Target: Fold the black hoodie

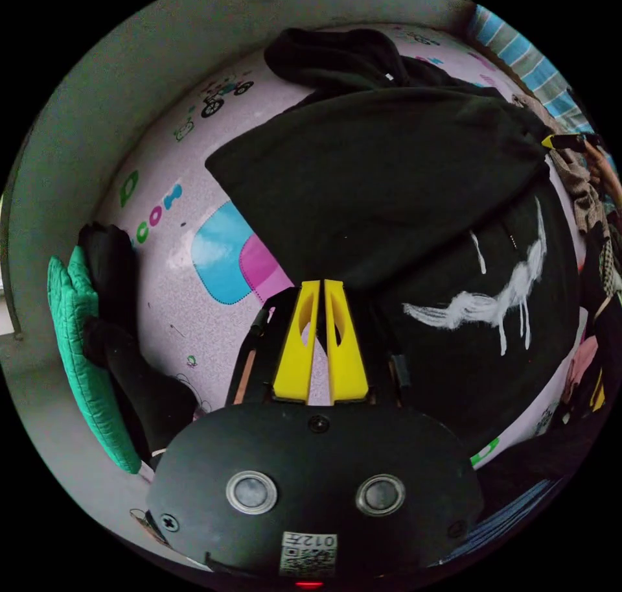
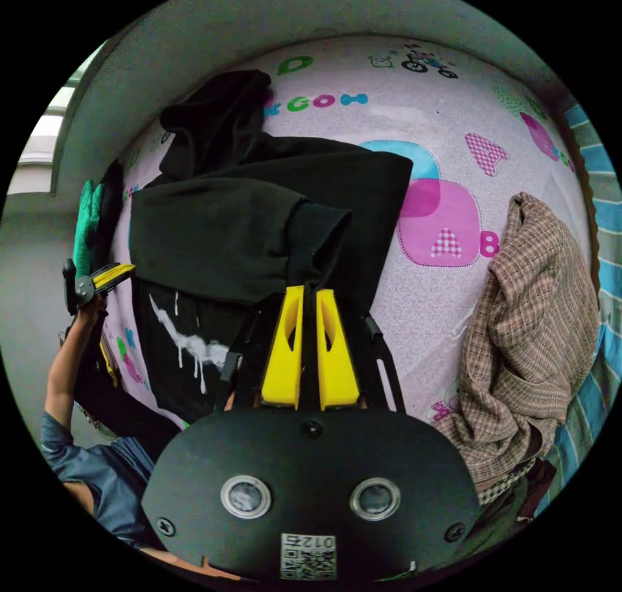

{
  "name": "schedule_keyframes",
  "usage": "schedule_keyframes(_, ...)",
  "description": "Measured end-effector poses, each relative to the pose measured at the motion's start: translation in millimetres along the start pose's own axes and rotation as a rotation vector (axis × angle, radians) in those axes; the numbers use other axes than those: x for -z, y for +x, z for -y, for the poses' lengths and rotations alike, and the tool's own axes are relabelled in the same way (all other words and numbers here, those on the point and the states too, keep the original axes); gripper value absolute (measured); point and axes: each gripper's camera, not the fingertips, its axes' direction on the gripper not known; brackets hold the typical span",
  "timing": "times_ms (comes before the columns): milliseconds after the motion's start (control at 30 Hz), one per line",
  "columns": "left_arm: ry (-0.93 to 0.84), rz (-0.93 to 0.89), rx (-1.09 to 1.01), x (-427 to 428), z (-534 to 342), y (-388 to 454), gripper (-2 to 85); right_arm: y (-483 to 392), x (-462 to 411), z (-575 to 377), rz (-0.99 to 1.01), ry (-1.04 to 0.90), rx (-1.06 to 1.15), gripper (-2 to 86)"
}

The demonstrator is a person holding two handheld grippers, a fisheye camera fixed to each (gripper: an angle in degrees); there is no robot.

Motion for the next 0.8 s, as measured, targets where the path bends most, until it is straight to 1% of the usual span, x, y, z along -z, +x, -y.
schedule_keyframes(133, -0.014, -0.007, -0.002, -11, 7, 9, 0.1, 1, -11, 11, -0.022, -0.032, -0.032, 4.4)
schedule_keyframes(267, -0.018, 0.003, -0.032, -15, 12, 18, 0.0, 1, -13, 17, -0.074, -0.019, -0.078, 7.7)
schedule_keyframes(367, -0.017, 0.030, 0.030, -10, 12, 11, 0.0, 10, -6, 19, -0.085, -0.019, -0.152, 8.2)
schedule_keyframes(400, -0.010, 0.033, 0.045, -8, 12, 9, 0.0, 15, 0, 19, -0.101, 0.004, -0.205, 7.5)
schedule_keyframes(467, 0.033, 0.039, 0.094, 1, 12, 4, 0.1, 18, 12, 18, -0.097, 0.078, -0.241, 5.9)
schedule_keyframes(533, 0.065, 0.046, 0.088, 3, 16, 6, 0.2, 9, 24, 22, -0.066, 0.174, -0.181, 4.2)
schedule_keyframes(567, 0.076, 0.038, 0.077, 2, 20, 11, 0.3, 6, 24, 24, -0.062, 0.179, -0.165, 3.7)
schedule_keyframes(700, 0.093, 0.007, 0.050, -15, 38, 36, 0.3, -21, 11, 52, -0.090, 0.181, -0.087, 0.0)
schedule_keyframes(800, 0.072, 0.028, 0.022, -30, 47, 48, 0.3, -34, -9, 75, -0.127, 0.125, -0.064, -0.7)
